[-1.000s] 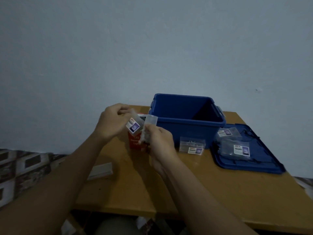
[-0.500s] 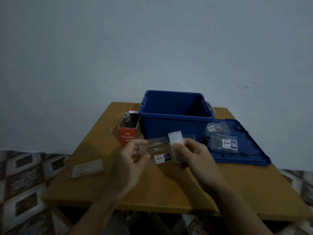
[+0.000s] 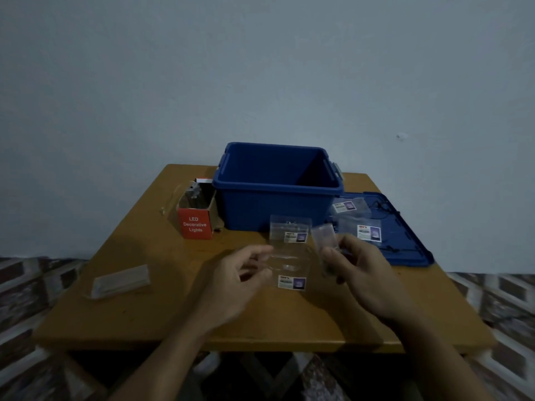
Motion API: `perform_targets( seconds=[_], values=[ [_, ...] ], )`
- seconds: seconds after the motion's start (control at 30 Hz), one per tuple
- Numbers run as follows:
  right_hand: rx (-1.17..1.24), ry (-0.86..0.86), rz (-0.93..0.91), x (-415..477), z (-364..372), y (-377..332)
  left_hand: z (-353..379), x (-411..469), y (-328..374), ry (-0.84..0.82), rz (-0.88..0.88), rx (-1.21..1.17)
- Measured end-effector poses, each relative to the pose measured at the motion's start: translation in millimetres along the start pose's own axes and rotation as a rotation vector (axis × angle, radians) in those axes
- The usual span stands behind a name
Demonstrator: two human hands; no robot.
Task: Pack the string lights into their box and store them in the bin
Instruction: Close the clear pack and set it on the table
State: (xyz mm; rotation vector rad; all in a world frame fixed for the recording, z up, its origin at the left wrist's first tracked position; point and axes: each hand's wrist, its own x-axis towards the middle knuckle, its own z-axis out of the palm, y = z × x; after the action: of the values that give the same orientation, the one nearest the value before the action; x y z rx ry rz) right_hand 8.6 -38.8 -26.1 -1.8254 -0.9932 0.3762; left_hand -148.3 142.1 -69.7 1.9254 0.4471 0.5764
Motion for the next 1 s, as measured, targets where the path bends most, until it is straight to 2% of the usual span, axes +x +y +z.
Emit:
perform_targets(
  seconds=[0.13,0.33,0.6,1.0],
  values=[
    [-0.104,0.012,-0.153,15.4,5.8,-13.1,1.8,-1.8,-0.7,-0.007,-0.001,-0.014],
    [-0.273,0.022,-0.288,27.8,26.6,-13.9,2.4,-2.5,-2.0,0.001,0.019,-0.029],
    [-0.337,0.005,-0.29,23.1,21.8,0.3,1.2,-2.9,-3.2,0.003,0.072,-0.058],
    [-0.469,-0.067,-0.253,19.9,17.2,-15.5,4.6,-2.6,-9.1,0.122,0.132,-0.11]
  ],
)
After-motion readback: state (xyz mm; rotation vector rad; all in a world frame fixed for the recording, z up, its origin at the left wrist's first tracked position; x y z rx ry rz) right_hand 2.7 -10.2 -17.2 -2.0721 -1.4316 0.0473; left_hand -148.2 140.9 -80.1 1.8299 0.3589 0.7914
